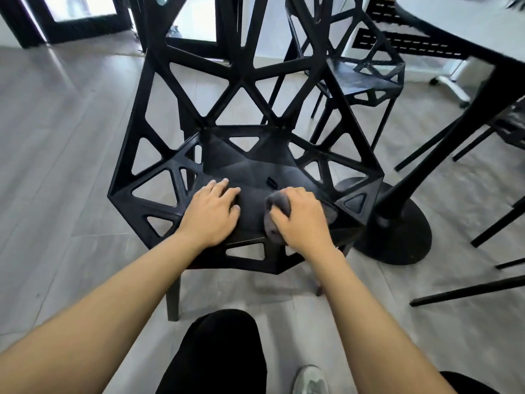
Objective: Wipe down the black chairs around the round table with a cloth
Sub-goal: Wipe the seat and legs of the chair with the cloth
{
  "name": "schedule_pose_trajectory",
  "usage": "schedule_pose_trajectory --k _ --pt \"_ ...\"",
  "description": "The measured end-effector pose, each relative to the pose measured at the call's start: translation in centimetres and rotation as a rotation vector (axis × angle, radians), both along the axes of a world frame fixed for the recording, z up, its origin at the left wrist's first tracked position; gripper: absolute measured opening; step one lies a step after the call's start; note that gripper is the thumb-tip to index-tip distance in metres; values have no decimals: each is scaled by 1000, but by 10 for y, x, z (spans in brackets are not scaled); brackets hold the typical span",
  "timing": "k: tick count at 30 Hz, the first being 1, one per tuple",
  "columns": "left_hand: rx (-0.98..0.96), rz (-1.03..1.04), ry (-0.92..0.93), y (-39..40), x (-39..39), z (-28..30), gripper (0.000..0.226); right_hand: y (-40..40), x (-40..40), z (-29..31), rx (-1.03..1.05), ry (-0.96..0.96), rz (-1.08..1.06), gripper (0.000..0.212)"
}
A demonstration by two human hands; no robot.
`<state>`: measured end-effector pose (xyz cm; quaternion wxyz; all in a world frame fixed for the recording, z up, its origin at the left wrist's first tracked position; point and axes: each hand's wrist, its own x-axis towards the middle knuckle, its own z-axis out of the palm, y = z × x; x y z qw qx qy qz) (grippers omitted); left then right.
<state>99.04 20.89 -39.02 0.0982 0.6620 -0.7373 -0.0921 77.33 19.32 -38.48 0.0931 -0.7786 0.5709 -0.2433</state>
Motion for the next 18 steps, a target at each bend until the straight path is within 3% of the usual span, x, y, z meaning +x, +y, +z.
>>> schedule_pose_trajectory --k 2,4,7,11,18 --pt "16 24 20 -2 0 -2 53 -41 -18 6 54 71 -200 31" --pt "0 22 2 1 -1 -4 52 -69 -10 7 91 179 -267 35" --pt "-27 50 26 -1 -1 -2 54 -76 31 6 194 73 -90 41" --pt "-56 150 -2 -38 -2 7 31 -86 39 11 289 38 156 50" --pt "87 40 -91 -80 0 -17 61 -177 51 -2 78 356 8 47"
